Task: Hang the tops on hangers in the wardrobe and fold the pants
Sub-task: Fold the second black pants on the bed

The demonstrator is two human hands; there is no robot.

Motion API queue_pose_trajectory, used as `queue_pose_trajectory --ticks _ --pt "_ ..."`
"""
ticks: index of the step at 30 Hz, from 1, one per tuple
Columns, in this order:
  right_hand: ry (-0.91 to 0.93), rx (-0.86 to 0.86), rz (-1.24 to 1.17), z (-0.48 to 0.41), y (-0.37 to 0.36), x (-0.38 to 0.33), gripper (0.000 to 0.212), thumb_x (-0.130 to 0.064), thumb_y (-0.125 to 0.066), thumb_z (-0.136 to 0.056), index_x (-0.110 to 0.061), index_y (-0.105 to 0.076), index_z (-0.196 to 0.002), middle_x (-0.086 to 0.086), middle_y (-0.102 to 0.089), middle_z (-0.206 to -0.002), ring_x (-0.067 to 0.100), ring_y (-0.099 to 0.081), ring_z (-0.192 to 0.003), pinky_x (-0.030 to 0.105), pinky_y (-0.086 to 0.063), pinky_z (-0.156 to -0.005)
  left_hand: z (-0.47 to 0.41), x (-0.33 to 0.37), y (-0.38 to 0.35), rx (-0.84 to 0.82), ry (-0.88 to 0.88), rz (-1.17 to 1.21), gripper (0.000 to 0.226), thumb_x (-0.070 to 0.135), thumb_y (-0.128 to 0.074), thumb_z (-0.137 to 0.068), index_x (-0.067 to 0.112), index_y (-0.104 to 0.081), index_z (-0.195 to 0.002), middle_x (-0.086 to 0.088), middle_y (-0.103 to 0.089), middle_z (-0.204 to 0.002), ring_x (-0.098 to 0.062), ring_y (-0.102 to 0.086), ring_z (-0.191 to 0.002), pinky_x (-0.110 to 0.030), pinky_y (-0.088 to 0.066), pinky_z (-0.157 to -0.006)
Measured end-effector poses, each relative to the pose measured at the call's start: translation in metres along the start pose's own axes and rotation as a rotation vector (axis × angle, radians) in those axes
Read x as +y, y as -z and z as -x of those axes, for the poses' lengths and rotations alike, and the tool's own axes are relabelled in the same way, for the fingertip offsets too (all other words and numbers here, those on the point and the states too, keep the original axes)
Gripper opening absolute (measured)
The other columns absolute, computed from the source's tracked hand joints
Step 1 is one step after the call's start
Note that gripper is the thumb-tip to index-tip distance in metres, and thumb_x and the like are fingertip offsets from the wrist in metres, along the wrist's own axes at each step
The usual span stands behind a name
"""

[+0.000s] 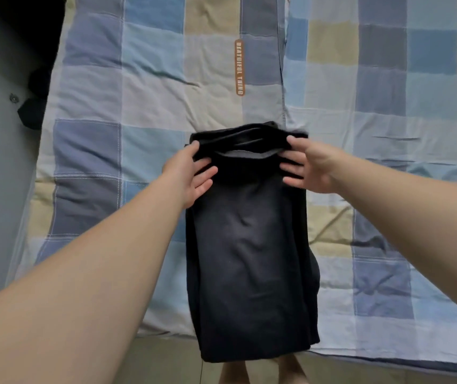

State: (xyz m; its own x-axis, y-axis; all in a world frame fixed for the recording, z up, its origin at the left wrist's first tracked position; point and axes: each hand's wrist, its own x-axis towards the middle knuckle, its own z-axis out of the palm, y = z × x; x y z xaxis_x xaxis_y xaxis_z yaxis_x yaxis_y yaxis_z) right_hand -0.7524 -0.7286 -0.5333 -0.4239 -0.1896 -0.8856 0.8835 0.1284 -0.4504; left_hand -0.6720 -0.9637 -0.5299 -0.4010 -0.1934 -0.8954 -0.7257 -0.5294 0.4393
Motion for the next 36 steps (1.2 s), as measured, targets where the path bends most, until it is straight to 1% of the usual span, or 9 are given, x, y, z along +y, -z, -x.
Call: queue_pose_trajectory --ticks 3,6,11,14,18,22,27,31,36 --pt "-0.043 -0.112 -0.048 -0.004 0.008 0.022 0.068 -0.056 -0.053 -0.097 -0.038 -0.026 -0.156 -0.012 -0.038 -0.158 0.018 -0.023 -0.152 0.056 -0.025 -0.119 0.001 -0.029 0.003 -0.043 -0.043 -0.048 0.049 0.051 -0.055 -0.099 0.031 -0.047 -0.143 0.006 -0.06 -0.138 -0.017 -0.069 -0.105 -0.034 -0.052 -0.08" --pt "-0.072 -0.148 -0.088 0.008 0.016 0.05 0.073 -0.064 -0.05 -0.094 -0.039 -0.024 -0.157 -0.012 -0.04 -0.158 0.02 -0.022 -0.152 0.058 -0.02 -0.12 0.015 -0.061 0.004 -0.042 -0.112 -0.127 0.03 0.048 -0.059 -0.098 0.037 -0.054 -0.125 0.008 -0.062 -0.133 -0.016 -0.068 -0.108 -0.035 -0.055 -0.083" --pt "-0.03 0.043 0.006 0.049 0.031 0.121 0.046 -0.043 -0.054 -0.1 -0.025 -0.049 -0.142 -0.002 -0.068 -0.128 0.02 -0.062 -0.119 0.045 -0.049 -0.099 0.05 -0.145 0.022 0.191 -0.444 -0.533 0.032 0.031 -0.068 -0.094 0.027 -0.062 -0.126 0.006 -0.064 -0.127 -0.009 -0.061 -0.109 -0.029 -0.05 -0.095" --pt "-0.022 0.232 0.121 0.069 0.043 0.176 0.016 -0.03 -0.059 -0.099 -0.024 -0.064 -0.114 0.007 -0.071 -0.12 0.017 -0.064 -0.104 0.044 -0.05 -0.099 0.075 -0.203 0.04 0.351 -0.509 -0.747 0.049 0.031 -0.07 -0.09 0.028 -0.054 -0.136 0.004 -0.051 -0.142 -0.019 -0.048 -0.128 -0.039 -0.041 -0.11" --pt "-0.045 0.308 0.186 0.081 0.056 0.24 0.042 -0.03 -0.066 -0.095 -0.022 -0.053 -0.134 0.0 -0.058 -0.131 0.015 -0.058 -0.11 0.035 -0.048 -0.089 0.101 -0.27 0.062 0.508 -0.388 -0.624 0.07 0.032 -0.074 -0.086 0.027 -0.04 -0.147 0.004 -0.04 -0.15 -0.019 -0.041 -0.136 -0.046 -0.037 -0.115" --pt "-0.192 0.158 0.14 0.081 0.06 0.289 0.073 -0.046 -0.073 -0.087 -0.03 -0.035 -0.148 -0.015 -0.056 -0.126 0.001 -0.058 -0.101 0.025 -0.043 -0.074 0.108 -0.325 0.079 0.455 -0.203 -0.521 0.085 0.042 -0.081 -0.078 0.023 -0.037 -0.148 0.003 -0.048 -0.146 -0.019 -0.048 -0.134 -0.049 -0.04 -0.113" --pt "-0.129 -0.027 0.222 0.078 0.066 0.315 0.056 -0.039 -0.082 -0.08 -0.034 -0.055 -0.128 -0.015 -0.07 -0.12 -0.004 -0.07 -0.091 0.017 -0.05 -0.073 0.1 -0.342 0.091 0.365 -0.058 -0.467 0.096 0.052 -0.083 -0.073 0.023 -0.032 -0.149 0.009 -0.054 -0.139 -0.013 -0.056 -0.12 -0.036 -0.046 -0.103" --pt "-0.201 -0.095 0.33 0.085 0.073 0.302 0.054 -0.038 -0.085 -0.075 -0.031 -0.063 -0.123 -0.012 -0.074 -0.114 0.006 -0.071 -0.097 0.023 -0.053 -0.078 0.094 -0.326 0.1 0.286 0.013 -0.555 0.073 0.052 -0.084 -0.072 0.018 -0.055 -0.13 0.011 -0.066 -0.117 -0.006 -0.064 -0.101 -0.025 -0.049 -0.079" --pt "-0.312 -0.096 0.412 0.107 0.077 0.289 0.047 -0.039 -0.087 -0.074 -0.02 -0.069 -0.113 -0.006 -0.078 -0.101 0.018 -0.073 -0.099 0.034 -0.058 -0.084 0.108 -0.3 0.106 0.163 0.05 -0.566 0.042 0.049 -0.08 -0.08 0.024 -0.068 -0.112 0.011 -0.07 -0.108 -0.011 -0.067 -0.1 -0.028 -0.053 -0.078"
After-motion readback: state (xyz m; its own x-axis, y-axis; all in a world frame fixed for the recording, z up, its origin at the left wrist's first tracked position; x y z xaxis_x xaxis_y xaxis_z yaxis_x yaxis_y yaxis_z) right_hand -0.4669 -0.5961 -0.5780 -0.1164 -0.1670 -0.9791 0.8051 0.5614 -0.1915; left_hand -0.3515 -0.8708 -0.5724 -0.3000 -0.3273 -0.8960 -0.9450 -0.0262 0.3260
